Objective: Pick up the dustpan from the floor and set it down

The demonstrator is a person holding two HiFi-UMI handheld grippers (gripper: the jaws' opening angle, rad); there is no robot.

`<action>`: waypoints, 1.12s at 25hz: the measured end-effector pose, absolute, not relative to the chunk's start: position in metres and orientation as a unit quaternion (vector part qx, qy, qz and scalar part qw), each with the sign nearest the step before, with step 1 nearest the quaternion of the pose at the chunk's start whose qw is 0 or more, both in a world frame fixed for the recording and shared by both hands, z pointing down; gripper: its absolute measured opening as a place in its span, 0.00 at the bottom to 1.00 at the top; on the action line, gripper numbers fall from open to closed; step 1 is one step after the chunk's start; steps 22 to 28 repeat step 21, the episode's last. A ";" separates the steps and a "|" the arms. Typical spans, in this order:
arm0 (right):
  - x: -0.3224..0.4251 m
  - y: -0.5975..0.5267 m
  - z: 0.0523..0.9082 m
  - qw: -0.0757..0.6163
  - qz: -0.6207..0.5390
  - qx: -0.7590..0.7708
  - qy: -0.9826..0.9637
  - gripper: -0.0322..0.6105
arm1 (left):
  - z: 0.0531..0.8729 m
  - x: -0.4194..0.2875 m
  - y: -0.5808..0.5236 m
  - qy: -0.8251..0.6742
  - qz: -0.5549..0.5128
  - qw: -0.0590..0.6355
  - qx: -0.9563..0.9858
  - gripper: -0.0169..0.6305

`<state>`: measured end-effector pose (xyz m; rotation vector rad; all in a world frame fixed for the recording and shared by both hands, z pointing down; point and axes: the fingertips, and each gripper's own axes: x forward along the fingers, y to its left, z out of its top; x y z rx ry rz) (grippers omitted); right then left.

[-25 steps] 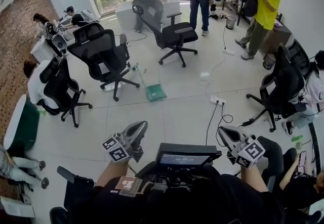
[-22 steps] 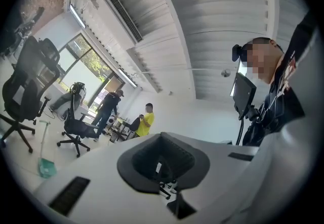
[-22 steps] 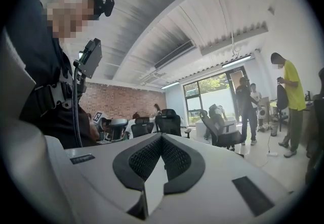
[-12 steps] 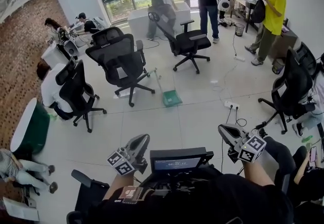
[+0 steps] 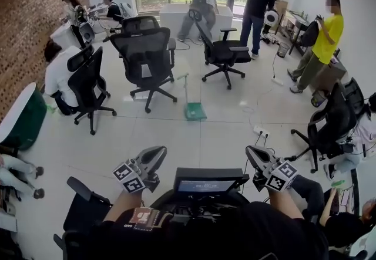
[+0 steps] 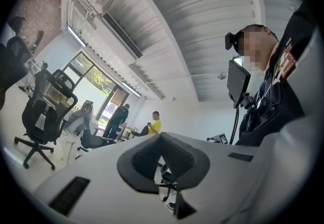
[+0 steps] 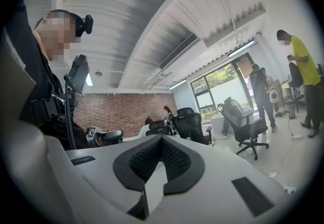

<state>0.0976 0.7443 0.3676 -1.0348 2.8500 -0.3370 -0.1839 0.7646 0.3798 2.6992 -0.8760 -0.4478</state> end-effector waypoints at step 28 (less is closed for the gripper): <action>0.094 0.736 0.374 0.026 -0.087 -0.326 0.941 0.06 | 0.386 -0.190 0.759 -0.307 -0.167 0.134 0.927 0.03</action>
